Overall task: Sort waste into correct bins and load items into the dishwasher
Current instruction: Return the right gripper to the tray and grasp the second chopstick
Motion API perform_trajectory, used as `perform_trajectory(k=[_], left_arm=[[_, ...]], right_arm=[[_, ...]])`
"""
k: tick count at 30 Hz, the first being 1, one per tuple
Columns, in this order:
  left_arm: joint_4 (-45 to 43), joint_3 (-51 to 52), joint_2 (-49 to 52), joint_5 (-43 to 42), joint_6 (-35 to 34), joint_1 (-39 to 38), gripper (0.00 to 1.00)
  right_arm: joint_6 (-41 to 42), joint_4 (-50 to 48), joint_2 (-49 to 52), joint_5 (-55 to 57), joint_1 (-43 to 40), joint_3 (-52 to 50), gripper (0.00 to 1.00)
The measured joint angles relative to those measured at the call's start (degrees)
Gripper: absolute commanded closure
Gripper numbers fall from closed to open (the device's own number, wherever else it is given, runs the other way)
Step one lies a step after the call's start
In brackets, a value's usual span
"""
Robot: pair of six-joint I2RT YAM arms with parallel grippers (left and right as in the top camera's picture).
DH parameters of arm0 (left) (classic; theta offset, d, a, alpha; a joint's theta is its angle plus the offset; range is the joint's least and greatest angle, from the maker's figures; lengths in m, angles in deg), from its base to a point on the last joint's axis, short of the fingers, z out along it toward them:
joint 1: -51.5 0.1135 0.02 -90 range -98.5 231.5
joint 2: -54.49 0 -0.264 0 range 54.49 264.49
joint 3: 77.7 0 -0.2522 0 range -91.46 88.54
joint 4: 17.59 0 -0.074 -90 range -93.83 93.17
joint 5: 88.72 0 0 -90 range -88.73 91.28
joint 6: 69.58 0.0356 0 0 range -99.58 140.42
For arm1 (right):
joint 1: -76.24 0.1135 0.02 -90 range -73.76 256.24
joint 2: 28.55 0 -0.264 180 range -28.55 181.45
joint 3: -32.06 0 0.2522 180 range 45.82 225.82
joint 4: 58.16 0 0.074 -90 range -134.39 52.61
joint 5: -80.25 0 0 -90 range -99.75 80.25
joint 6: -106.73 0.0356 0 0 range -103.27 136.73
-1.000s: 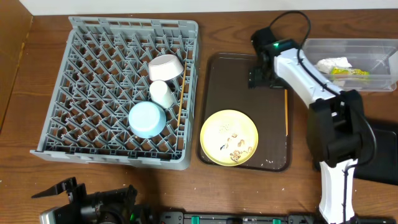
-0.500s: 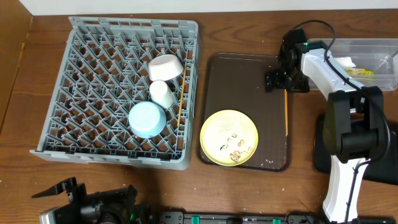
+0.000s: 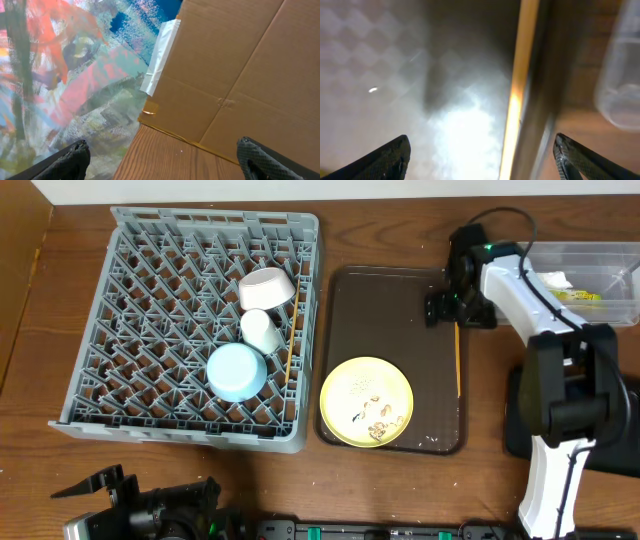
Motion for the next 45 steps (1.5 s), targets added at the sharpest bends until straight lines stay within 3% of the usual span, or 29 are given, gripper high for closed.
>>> perform_trajectory(k=[5,11,21,38,39,41,45], left_arm=[[0.0,0.0,0.0,0.0,0.0,0.0,0.05],[0.0,0.0,0.0,0.0,0.0,0.0,0.05],[0.0,0.0,0.0,0.0,0.0,0.0,0.05],[0.0,0.0,0.0,0.0,0.0,0.0,0.05],[0.0,0.0,0.0,0.0,0.0,0.0,0.05],[0.0,0.0,0.0,0.0,0.0,0.0,0.05],[0.0,0.0,0.0,0.0,0.0,0.0,0.05]], right_arm=[[1.2,0.5,-4.9,0.2,0.0,2.5,0.28],[2.0,-0.5,-5.4,0.3,0.5,2.8,0.29],[3.9,-1.4,1.9,2.9,2.3,2.6,0.29],[4.3,-2.9,5.9,4.6,2.5,3.1,0.37],[4.2,-2.7,6.0,5.2,2.6,3.2,0.39],[3.9,-2.6,6.2,5.4,2.6,3.5,0.55],[2.9,-2.5,6.4,5.6,2.5,3.8,0.92]])
